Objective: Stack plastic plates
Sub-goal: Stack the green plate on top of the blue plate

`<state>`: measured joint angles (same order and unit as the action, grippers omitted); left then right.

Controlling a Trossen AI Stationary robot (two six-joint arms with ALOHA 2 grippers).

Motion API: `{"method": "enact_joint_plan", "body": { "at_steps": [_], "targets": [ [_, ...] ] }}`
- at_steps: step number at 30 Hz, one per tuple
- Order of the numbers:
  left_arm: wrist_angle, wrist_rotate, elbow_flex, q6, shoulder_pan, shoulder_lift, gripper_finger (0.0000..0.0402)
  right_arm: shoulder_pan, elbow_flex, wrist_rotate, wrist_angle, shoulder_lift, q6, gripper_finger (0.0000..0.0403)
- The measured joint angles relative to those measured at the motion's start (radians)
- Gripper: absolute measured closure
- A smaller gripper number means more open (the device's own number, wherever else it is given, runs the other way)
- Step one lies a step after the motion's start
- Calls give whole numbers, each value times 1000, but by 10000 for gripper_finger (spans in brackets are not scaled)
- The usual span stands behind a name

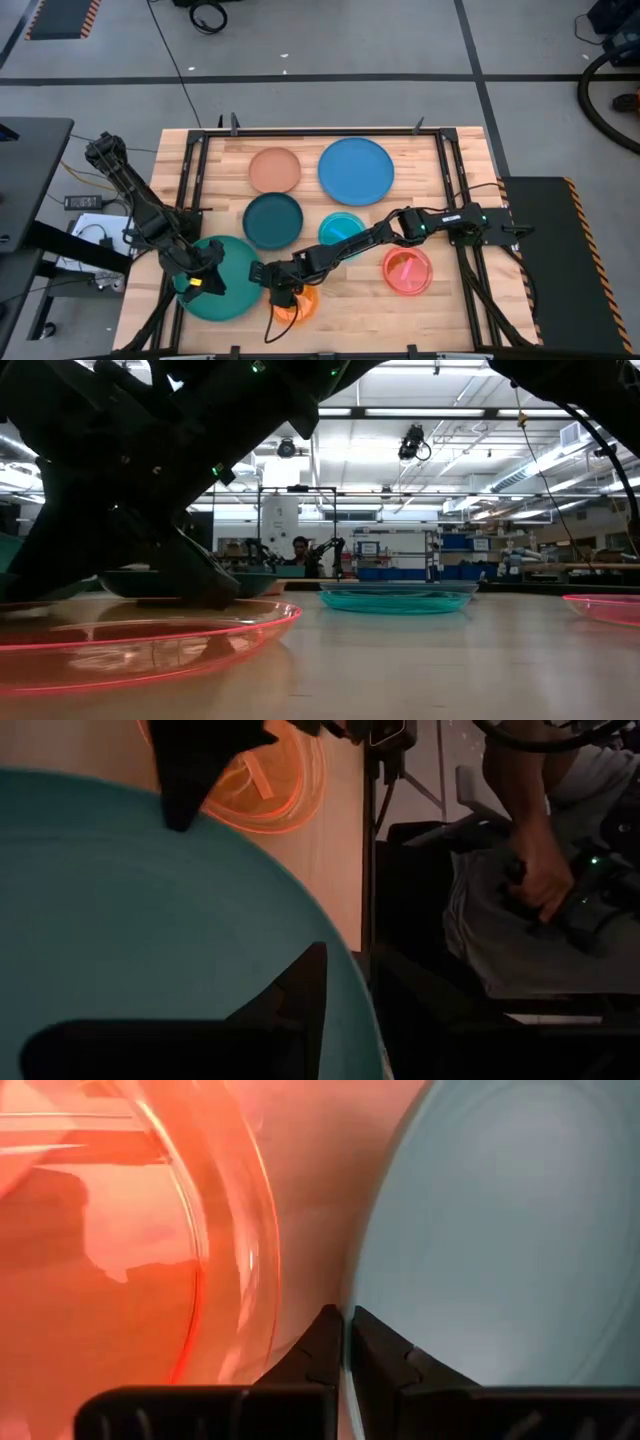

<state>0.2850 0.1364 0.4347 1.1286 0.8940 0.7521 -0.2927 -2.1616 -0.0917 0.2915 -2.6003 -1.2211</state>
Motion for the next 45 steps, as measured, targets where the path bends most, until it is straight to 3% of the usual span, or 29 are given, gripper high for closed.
{"method": "enact_joint_plan", "body": {
  "at_steps": [5,18,24,29,36,45],
  "targets": [
    [0,1,0,0,0,0,315,-22,0,-13,-38,0,-60,381],
    [-159,17,0,-128,-1,-2,315,-59,-2,-228,-47,0,-90,381],
    [-148,81,1,-160,-7,-2,315,-68,-2,-225,42,25,-12,382],
    [7,137,88,-271,-76,1,315,-67,-4,-180,155,81,101,382],
    [287,279,240,-405,-182,0,315,-67,-3,-212,364,148,238,382],
    [454,330,253,-403,-265,1,315,-26,-4,-236,598,206,431,382]
  ]
}}
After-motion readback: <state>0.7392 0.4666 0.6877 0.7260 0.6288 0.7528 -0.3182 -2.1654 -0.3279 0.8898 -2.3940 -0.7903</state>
